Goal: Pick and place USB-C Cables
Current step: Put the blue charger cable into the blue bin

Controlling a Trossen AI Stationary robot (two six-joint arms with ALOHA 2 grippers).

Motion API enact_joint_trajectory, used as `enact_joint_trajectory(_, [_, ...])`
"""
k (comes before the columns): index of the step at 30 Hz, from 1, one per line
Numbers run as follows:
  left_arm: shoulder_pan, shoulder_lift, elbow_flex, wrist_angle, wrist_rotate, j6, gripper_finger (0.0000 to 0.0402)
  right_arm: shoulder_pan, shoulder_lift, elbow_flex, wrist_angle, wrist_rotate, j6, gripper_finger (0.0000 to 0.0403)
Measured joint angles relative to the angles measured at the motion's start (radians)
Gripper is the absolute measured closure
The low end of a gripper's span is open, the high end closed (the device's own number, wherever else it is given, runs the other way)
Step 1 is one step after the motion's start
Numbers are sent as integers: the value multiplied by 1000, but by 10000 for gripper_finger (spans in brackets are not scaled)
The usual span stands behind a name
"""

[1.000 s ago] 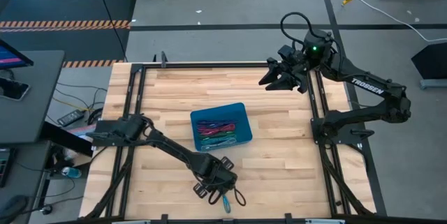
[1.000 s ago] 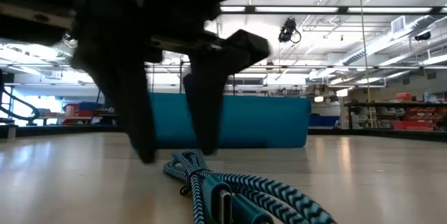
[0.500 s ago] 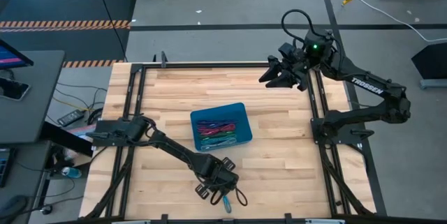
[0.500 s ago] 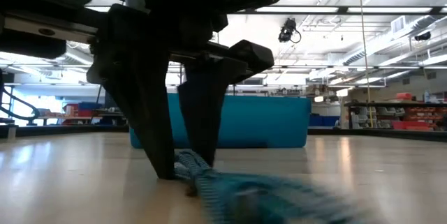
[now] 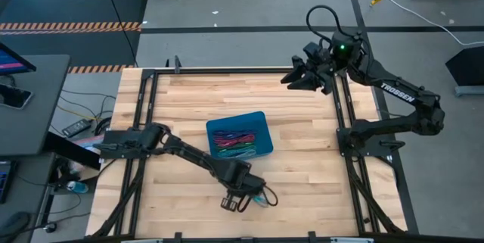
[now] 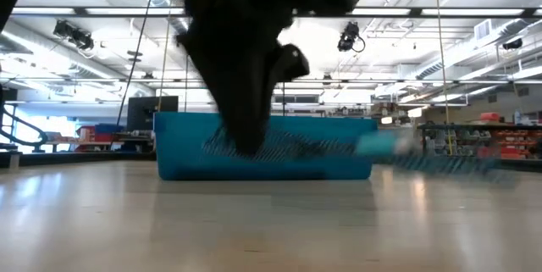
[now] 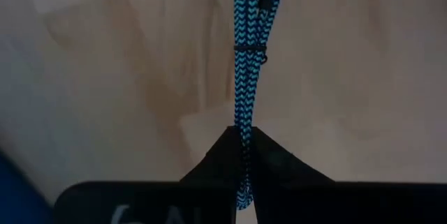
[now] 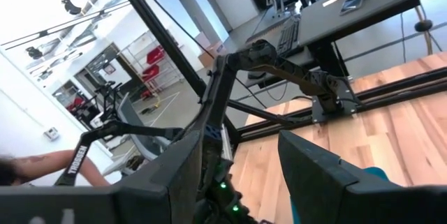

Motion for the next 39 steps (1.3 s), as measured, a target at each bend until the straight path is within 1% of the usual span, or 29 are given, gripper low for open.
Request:
enact_joint_trajectory(3, [21, 0, 74, -34, 33, -45, 385, -11, 0, 0, 0, 0, -2, 207])
enact_joint_trajectory(7, [60, 0, 203, -79, 22, -66, 385, -20, 0, 0, 0, 0, -6, 207])
enact_joint_trajectory(11, [110, -1, 372, -206, -103, -96, 385, -21, 0, 0, -1, -7, -37, 207])
enact_joint_trajectory(15, [163, -2, 531, -408, -265, -170, 385, -21, 0, 0, 0, -8, -60, 207])
enact_joint_trajectory(17, [191, -11, 560, -510, -333, -231, 385, -21, 0, 0, -1, -8, -71, 207])
enact_joint_trajectory(20, [242, -47, 511, -631, -368, -370, 385, -22, 0, 0, -1, -8, -81, 207])
enact_joint_trajectory(22, [271, -51, 492, -676, -374, -425, 385, -24, 0, 0, -1, -8, -81, 207])
enact_joint_trajectory(24, [295, -52, 454, -640, -379, -409, 385, -26, 0, 0, 0, -8, -84, 207])
enact_joint_trajectory(28, [332, -59, 386, -553, -356, -402, 385, -34, 0, 0, -1, -8, -92, 207])
enact_joint_trajectory(33, [373, -56, 248, -531, -313, -361, 385, -35, 0, 0, -1, -8, -91, 207])
enact_joint_trajectory(37, [392, -56, 108, -499, -231, -336, 385, -35, 0, 0, -1, -8, -96, 207])
enact_joint_trajectory(39, [393, -56, 40, -440, -189, -323, 385, -35, 0, 0, -1, -7, -99, 207])
